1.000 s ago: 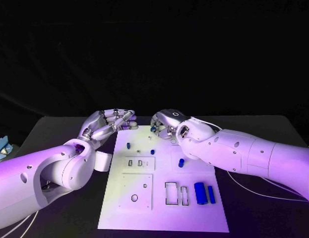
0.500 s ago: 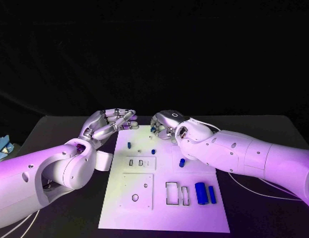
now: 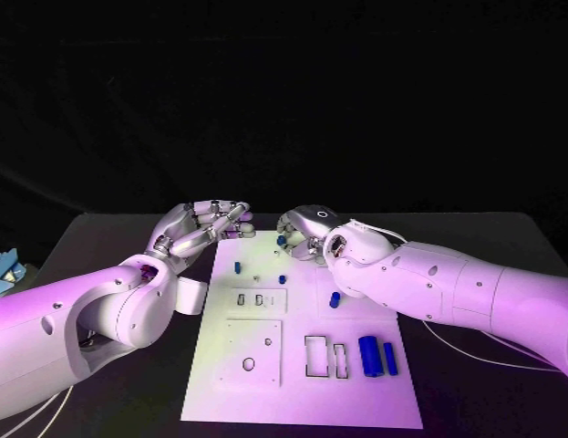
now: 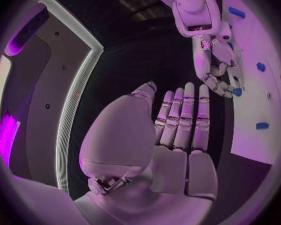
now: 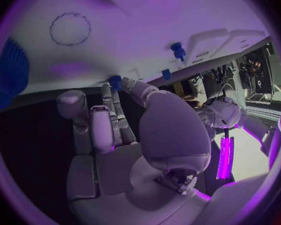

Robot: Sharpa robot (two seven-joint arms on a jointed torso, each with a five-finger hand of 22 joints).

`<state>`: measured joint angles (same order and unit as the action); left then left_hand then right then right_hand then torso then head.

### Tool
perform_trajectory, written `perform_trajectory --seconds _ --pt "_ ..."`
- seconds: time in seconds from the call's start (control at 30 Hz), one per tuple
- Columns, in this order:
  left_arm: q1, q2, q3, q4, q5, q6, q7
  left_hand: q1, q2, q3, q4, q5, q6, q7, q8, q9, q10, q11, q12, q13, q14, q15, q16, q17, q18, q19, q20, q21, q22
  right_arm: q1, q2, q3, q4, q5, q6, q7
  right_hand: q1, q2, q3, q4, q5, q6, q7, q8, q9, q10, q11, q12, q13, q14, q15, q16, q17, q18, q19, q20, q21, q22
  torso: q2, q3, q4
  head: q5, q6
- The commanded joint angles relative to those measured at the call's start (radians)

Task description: Assemble the parts on the task board

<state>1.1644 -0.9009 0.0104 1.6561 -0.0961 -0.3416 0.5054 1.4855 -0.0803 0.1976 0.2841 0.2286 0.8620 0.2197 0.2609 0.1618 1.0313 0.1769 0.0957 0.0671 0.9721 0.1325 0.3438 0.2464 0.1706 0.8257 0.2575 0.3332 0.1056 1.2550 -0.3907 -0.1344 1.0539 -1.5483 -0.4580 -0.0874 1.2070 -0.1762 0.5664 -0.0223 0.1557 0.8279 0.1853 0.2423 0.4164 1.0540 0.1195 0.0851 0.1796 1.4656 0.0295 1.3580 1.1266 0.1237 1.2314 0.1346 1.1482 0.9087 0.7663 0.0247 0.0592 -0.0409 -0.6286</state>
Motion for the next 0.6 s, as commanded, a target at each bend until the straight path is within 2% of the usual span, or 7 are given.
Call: perform_trajectory --seconds 0.03,0.2,0.33,0.4,0.53,0.57,0.6 --pt "0.002 -0.001 0.001 -0.003 0.003 0.018 0.009 -0.001 -0.012 0.004 0.000 -0.006 -0.009 0.021 -0.003 -0.002 0.001 0.006 -0.007 0.000 -0.002 0.004 -0.004 0.001 0.013 0.006 0.002 -0.004 -0.001 0.002 -0.026 0.000 0.037 -0.019 -0.011 -0.021 0.002 -0.016 -0.018 -0.004 0.006 -0.026 0.002 -0.018 -0.005 -0.021 0.002 0.007 -0.001 0.014 0.006 -0.004 -0.005 0.011 -0.015 0.000 -0.011 -0.013 -0.003 0.0012 -0.0046 0.002 0.001" --pt "0.003 -0.004 0.001 -0.014 0.006 0.020 0.009 -0.001 -0.012 0.004 0.000 -0.006 -0.009 0.021 -0.003 -0.002 0.001 0.006 -0.007 0.000 -0.002 0.004 -0.004 0.001 0.013 0.006 0.002 -0.004 -0.001 0.013 -0.092 0.003 0.121 -0.016 -0.035 -0.028 0.004 -0.024 -0.031 -0.005 0.005 -0.037 0.001 -0.027 -0.005 -0.031 0.002 0.015 0.000 0.011 0.005 -0.009 -0.017 0.011 -0.018 0.001 -0.014 -0.014 -0.008 0.0034 -0.0123 0.009 0.004" --pt "0.003 -0.007 0.001 -0.027 0.011 0.024 0.010 0.000 -0.013 0.005 -0.001 -0.006 -0.009 0.021 -0.004 -0.002 0.001 0.006 -0.008 0.000 -0.003 0.004 -0.004 0.001 0.013 0.006 0.002 -0.004 -0.002 0.030 -0.169 0.010 0.210 0.035 -0.062 -0.013 0.018 -0.006 -0.032 -0.001 0.023 0.010 0.003 -0.011 0.005 0.013 -0.002 0.065 0.012 0.017 0.003 0.007 0.004 0.002 0.014 0.000 0.022 0.042 -0.015 0.0059 -0.0214 0.016 0.009" --pt "0.004 -0.008 0.001 -0.033 0.013 0.027 0.012 0.000 -0.013 0.005 -0.001 -0.006 -0.009 0.021 -0.004 -0.002 0.001 0.006 -0.008 0.000 -0.003 0.004 -0.004 0.001 0.013 0.006 0.002 -0.004 -0.002 0.043 -0.219 0.015 0.259 0.098 -0.060 0.000 0.029 0.003 -0.025 -0.002 0.028 0.031 -0.001 -0.005 0.009 0.070 -0.014 0.105 0.026 0.023 -0.006 0.019 0.021 -0.003 0.030 -0.006 0.042 0.070 -0.019 0.0069 -0.0273 0.017 0.013" --pt "0.004 -0.013 0.001 -0.040 0.015 0.037 0.015 0.000 -0.013 0.006 -0.002 -0.006 -0.009 0.021 -0.004 -0.002 0.001 0.006 -0.008 0.000 -0.003 0.004 -0.005 0.001 0.013 0.006 0.003 -0.004 -0.002 0.066 -0.304 0.022 0.322 0.222 0.024 0.032 0.027 -0.006 -0.045 0.001 0.041 0.041 -0.018 -0.007 0.012 0.164 -0.040 0.191 0.075 0.029 -0.027 0.033 0.039 -0.009 0.048 -0.023 0.065 0.107 -0.028 0.0068 -0.0397 0.019 0.015" --pt "0.004 -0.014 0.001 -0.042 0.015 0.039 0.015 0.000 -0.013 0.006 -0.002 -0.006 -0.009 0.021 -0.004 -0.002 0.001 0.006 -0.008 0.000 -0.003 0.004 -0.005 0.001 0.013 0.006 0.003 -0.004 -0.002 0.069 -0.316 0.022 0.328 0.238 0.044 0.038 0.011 -0.015 -0.058 0.010 0.068 0.035 -0.019 -0.011 0.011 0.174 -0.041 0.207 0.087 0.029 -0.028 0.034 0.041 -0.010 0.049 -0.026 0.066 0.108 -0.030 0.0066 -0.0435 0.021 0.014" --pt "0.004 -0.015 0.001 -0.043 0.016 0.041 0.015 0.000 -0.013 0.006 -0.002 -0.006 -0.009 0.021 -0.004 -0.002 0.001 0.006 -0.008 0.000 -0.003 0.004 -0.005 0.001 0.013 0.006 0.003 -0.004 -0.002 0.073 -0.332 0.023 0.336 0.253 0.069 0.045 -0.015 -0.031 -0.094 0.030 0.126 0.024 -0.028 -0.012 0.015 0.178 -0.048 0.267 0.137 0.029 -0.036 0.037 0.043 -0.009 0.046 -0.031 0.063 0.108 -0.032 0.0067 -0.0462 0.020 0.015"
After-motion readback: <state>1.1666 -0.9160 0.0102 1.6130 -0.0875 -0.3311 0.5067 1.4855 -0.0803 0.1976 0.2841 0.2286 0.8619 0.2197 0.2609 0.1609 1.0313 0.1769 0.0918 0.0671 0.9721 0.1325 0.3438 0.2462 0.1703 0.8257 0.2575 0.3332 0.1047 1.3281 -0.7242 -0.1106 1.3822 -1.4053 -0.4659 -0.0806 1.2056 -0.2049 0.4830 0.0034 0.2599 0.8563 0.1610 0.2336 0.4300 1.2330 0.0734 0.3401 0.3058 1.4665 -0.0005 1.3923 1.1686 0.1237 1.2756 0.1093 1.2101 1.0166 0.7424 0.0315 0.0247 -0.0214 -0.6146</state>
